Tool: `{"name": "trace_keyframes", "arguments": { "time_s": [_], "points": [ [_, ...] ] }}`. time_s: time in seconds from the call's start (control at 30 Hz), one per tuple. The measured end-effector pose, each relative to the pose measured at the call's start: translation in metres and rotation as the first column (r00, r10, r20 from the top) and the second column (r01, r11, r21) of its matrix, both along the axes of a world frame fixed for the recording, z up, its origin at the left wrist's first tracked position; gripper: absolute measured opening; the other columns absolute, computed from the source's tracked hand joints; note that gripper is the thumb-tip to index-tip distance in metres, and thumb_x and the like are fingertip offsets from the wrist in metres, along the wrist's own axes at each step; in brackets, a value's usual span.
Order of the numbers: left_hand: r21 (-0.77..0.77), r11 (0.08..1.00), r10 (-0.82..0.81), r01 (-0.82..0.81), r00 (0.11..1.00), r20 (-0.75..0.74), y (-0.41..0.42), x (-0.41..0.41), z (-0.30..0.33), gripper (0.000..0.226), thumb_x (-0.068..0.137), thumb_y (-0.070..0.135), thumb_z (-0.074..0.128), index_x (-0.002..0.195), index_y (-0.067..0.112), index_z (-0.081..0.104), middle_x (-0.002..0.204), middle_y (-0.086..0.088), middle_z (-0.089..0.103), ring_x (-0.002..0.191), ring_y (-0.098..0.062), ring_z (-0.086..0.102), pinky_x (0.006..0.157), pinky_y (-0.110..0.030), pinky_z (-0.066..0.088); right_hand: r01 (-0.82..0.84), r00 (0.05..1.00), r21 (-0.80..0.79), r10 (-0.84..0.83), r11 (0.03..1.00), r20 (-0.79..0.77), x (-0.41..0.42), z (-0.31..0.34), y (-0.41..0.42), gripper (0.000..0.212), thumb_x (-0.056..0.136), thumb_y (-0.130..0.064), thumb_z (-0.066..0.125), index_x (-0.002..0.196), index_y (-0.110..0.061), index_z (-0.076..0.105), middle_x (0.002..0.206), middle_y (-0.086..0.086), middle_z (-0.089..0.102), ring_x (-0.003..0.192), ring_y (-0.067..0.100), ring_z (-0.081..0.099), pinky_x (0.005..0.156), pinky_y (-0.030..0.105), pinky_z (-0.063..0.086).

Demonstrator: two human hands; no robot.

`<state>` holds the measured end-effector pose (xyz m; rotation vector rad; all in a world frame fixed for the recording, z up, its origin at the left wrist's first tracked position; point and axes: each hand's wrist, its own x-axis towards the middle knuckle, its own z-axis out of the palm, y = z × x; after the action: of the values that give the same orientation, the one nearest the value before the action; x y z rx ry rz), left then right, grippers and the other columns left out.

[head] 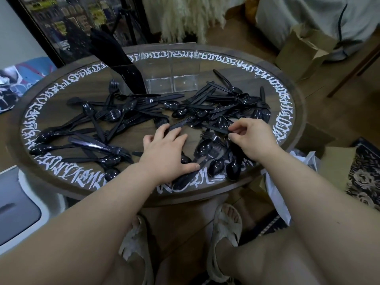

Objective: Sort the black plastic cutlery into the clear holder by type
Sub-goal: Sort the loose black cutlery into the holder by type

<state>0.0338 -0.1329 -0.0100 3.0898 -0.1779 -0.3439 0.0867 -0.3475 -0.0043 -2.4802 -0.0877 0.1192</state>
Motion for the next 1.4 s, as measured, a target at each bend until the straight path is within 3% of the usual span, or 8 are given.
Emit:
{"name": "trace_keyframes", "arguments": {
  "time_s": [0.33, 0.4, 0.53, 0.67, 0.83, 1.03, 1.17, 1.4],
  "points": [
    [-0.062, 0.993, 0.102, -0.101, 0.995, 0.013, 0.016, 0.012, 0.005, 0.067, 0.08, 0.067, 0.055, 0.137, 0.035, 0.042, 0.15, 0.009, 0.032, 0.144, -0.019, 0.01, 0.108, -0.049, 0.021, -0.138, 0.989, -0.027, 0.137, 0.99, -0.051, -0.002, -0.001, 0.005, 0.012, 0.086, -0.021, 0.069, 0.098, -0.021, 0.071, 0.078, -0.016, 0.058, 0.077, 0.006, 0.056, 0.074, 0.02, 0.042],
    [-0.09, 0.99, 0.112, -0.109, 0.993, 0.029, 0.016, 0.014, 0.006, 0.06, 0.08, 0.062, 0.059, 0.132, 0.034, 0.046, 0.145, 0.009, 0.037, 0.142, -0.019, 0.014, 0.107, -0.048, 0.022, -0.137, 0.99, 0.017, 0.137, 0.99, -0.033, -0.001, -0.001, 0.005, 0.012, 0.086, -0.021, 0.07, 0.098, -0.021, 0.071, 0.08, -0.016, 0.059, 0.079, 0.006, 0.056, 0.078, 0.023, 0.046],
    [-0.191, 0.977, 0.117, -0.092, 0.986, 0.121, 0.01, 0.019, 0.008, 0.053, 0.083, 0.051, 0.059, 0.131, 0.031, 0.047, 0.14, 0.008, 0.038, 0.138, -0.017, 0.02, 0.106, -0.046, 0.024, -0.003, 0.998, 0.022, 0.002, 1.0, 0.056, 0.005, -0.001, 0.0, 0.021, 0.089, -0.021, 0.063, 0.109, -0.021, 0.068, 0.105, -0.006, 0.054, 0.091, 0.013, 0.055, 0.083, 0.023, 0.041],
    [-0.281, 0.96, 0.061, -0.01, 0.983, 0.174, -0.006, 0.025, 0.005, 0.057, 0.089, 0.052, 0.05, 0.141, 0.036, 0.035, 0.155, 0.007, 0.021, 0.143, -0.016, 0.01, 0.109, -0.049, 0.02, -0.002, 1.0, -0.122, -0.001, 0.993, -0.027, 0.009, -0.005, -0.003, 0.035, 0.092, -0.02, 0.057, 0.127, -0.018, 0.058, 0.132, 0.003, 0.046, 0.107, 0.021, 0.056, 0.089, 0.024, 0.039],
    [-0.182, 0.98, -0.084, 0.083, 0.996, 0.002, -0.022, 0.03, -0.006, 0.063, 0.091, 0.062, 0.037, 0.147, 0.047, 0.012, 0.16, 0.008, -0.004, 0.146, -0.018, -0.011, 0.114, -0.058, 0.003, -0.139, 0.99, -0.175, 0.135, 0.975, -0.034, 0.006, -0.002, 0.007, 0.039, 0.092, -0.017, 0.053, 0.131, -0.024, 0.056, 0.134, 0.003, 0.046, 0.121, 0.024, 0.046, 0.1, 0.026, 0.032],
    [-0.137, 0.989, -0.068, 0.059, 0.996, -0.062, -0.006, 0.028, -0.005, 0.056, 0.09, 0.063, 0.041, 0.142, 0.055, 0.02, 0.16, 0.006, 0.003, 0.146, -0.022, -0.012, 0.112, -0.063, 0.003, -0.061, 0.99, -0.243, 0.089, 0.968, 0.106, 0.015, 0.005, 0.014, 0.047, 0.093, -0.021, 0.05, 0.139, -0.029, 0.045, 0.148, -0.001, 0.034, 0.128, 0.029, 0.028, 0.106, 0.031, 0.024],
    [-0.117, 0.993, -0.033, 0.022, 0.995, -0.095, 0.003, 0.025, 0.001, 0.058, 0.09, 0.062, 0.043, 0.142, 0.057, 0.017, 0.16, 0.005, 0.005, 0.146, -0.023, -0.01, 0.112, -0.063, 0.005, -0.145, 0.988, -0.35, 0.152, 0.925, -0.008, 0.019, 0.002, 0.026, 0.053, 0.095, -0.03, 0.045, 0.146, -0.028, 0.033, 0.158, -0.003, 0.017, 0.136, 0.031, 0.016, 0.107, 0.049, 0.027],
    [-0.075, 0.997, 0.011, -0.022, 0.989, -0.149, 0.015, 0.019, 0.007, 0.067, 0.09, 0.061, 0.045, 0.144, 0.057, 0.006, 0.161, 0.002, 0.001, 0.147, -0.026, -0.011, 0.113, -0.061, 0.007, -0.33, 0.943, -0.395, 0.321, 0.857, -0.091, 0.005, 0.001, 0.031, 0.045, 0.098, -0.028, 0.039, 0.142, -0.034, 0.039, 0.158, -0.007, 0.017, 0.136, 0.029, 0.016, 0.108, 0.047, 0.024]
  ]
}}
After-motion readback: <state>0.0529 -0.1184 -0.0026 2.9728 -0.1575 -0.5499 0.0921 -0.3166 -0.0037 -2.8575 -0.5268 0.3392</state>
